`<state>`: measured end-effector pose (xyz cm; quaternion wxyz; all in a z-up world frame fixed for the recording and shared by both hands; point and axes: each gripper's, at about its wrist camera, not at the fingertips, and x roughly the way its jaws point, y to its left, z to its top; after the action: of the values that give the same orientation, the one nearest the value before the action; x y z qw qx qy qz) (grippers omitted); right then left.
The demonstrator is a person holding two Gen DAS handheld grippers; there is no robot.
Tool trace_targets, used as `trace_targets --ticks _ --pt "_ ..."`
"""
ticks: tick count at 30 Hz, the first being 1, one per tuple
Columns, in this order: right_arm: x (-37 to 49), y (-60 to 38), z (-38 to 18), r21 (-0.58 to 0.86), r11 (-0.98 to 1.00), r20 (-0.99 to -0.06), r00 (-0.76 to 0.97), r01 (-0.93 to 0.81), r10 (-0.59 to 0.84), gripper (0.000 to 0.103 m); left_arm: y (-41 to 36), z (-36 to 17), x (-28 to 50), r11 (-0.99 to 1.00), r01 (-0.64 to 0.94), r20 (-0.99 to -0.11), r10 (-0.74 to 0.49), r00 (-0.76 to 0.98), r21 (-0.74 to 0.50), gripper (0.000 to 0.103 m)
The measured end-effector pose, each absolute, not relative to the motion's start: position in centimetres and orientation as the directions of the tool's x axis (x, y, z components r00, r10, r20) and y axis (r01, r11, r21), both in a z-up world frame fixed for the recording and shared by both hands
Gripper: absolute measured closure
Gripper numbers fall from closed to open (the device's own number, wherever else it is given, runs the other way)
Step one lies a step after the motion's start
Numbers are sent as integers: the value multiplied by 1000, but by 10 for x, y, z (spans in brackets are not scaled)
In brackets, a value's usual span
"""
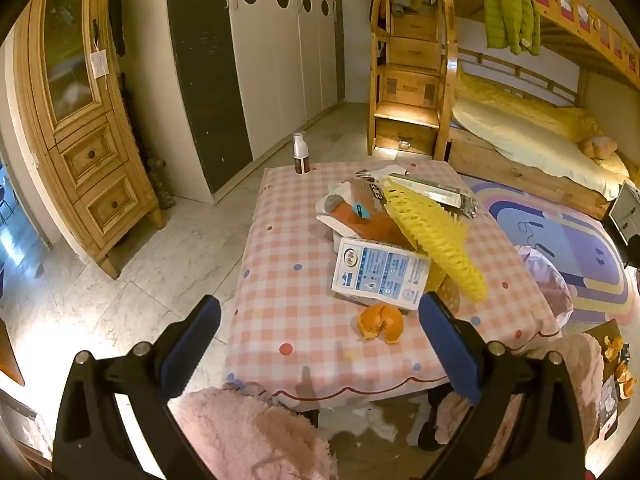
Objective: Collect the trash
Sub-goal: 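Move both tools toward the table of trash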
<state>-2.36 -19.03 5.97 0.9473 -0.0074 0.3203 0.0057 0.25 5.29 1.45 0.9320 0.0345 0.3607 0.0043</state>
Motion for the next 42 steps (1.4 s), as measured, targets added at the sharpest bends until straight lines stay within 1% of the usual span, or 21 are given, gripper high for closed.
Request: trace_targets --ticks 23,28,42 --pt "-24 -191 52 -7 1000 -615 788 -31 20 6 54 14 3 998 17 -677 34 735 68 7" --pt "-24 -189 53 -30 999 -598 801 -34 9 6 55 14 3 998 16 -677 34 736 67 7" --pt "-24 -188 53 -45 998 -597 802 -32 -1 6 56 13 3 997 15 -678 36 734 69 7"
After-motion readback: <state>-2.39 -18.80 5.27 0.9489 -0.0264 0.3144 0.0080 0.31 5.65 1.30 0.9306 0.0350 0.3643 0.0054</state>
